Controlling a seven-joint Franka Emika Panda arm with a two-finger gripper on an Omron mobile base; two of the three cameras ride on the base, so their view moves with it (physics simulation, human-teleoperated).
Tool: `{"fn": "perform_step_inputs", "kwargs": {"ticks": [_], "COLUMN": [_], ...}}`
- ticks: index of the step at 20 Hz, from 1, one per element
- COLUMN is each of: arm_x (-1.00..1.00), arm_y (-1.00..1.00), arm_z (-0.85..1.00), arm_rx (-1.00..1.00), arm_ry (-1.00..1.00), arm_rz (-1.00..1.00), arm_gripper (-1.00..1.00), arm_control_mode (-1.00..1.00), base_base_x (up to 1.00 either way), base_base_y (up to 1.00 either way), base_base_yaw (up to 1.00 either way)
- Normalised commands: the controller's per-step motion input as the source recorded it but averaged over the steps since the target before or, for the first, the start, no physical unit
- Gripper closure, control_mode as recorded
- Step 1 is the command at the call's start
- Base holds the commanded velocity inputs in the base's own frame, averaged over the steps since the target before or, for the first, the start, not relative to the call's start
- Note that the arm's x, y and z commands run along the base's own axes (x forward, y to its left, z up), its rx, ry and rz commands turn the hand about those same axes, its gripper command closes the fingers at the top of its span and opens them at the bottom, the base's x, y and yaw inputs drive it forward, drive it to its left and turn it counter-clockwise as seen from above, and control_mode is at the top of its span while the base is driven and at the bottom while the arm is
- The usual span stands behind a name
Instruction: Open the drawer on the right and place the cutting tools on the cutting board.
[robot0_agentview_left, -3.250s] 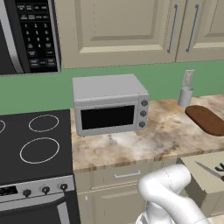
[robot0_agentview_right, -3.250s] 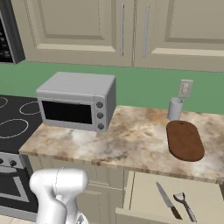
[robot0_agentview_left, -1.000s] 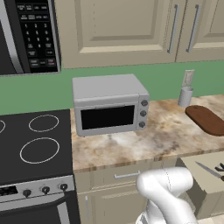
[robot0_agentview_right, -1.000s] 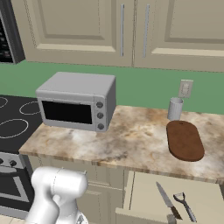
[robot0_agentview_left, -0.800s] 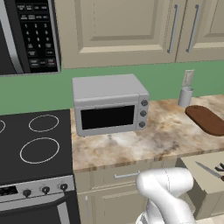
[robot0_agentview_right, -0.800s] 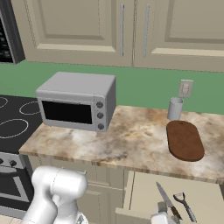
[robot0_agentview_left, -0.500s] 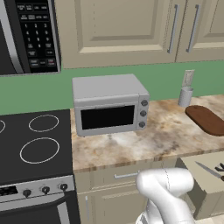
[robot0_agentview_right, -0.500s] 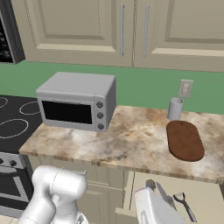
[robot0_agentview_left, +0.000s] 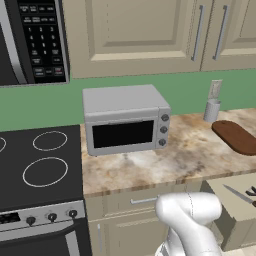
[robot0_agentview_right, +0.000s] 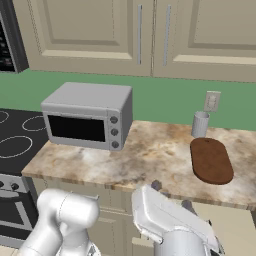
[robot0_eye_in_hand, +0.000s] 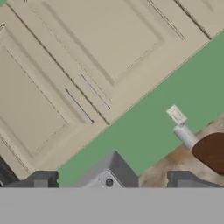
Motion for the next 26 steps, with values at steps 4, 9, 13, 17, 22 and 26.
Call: {"fn": "perform_step_inputs", "kwargs": {"ticks": [4, 9, 13, 17, 22, 26], "arm_x": [0.39, 0.41, 0.56, 0.72, 0.65, 0.41], "arm_y": [0.14, 0.10, 0.11, 0.03, 0.00, 0.08], "arm_z": [0.00, 0.02, 0.14, 0.08, 0.00, 0.00], "arm_rx": [-0.31, -0.30, -0.27, -0.27, -0.23, -0.15], "arm_ry": [0.06, 0.15, 0.27, 0.32, 0.39, 0.49], "arm_rz": [-0.14, -0.16, -0.17, -0.17, -0.15, -0.16], "arm_gripper": [-1.00, -1.00, -1.00, -1.00, -1.00, -1.00], "arm_control_mode": [-1.00, -1.00, -1.00, -1.00, -1.00, -1.00], "base_base_x": [0.00, 0.00, 0.00, 0.00, 0.00, 0.00], "base_base_y": [0.00, 0.00, 0.00, 0.00, 0.00, 0.00], "base_base_yaw": [0.00, 0.00, 0.00, 0.00, 0.00, 0.00]}}
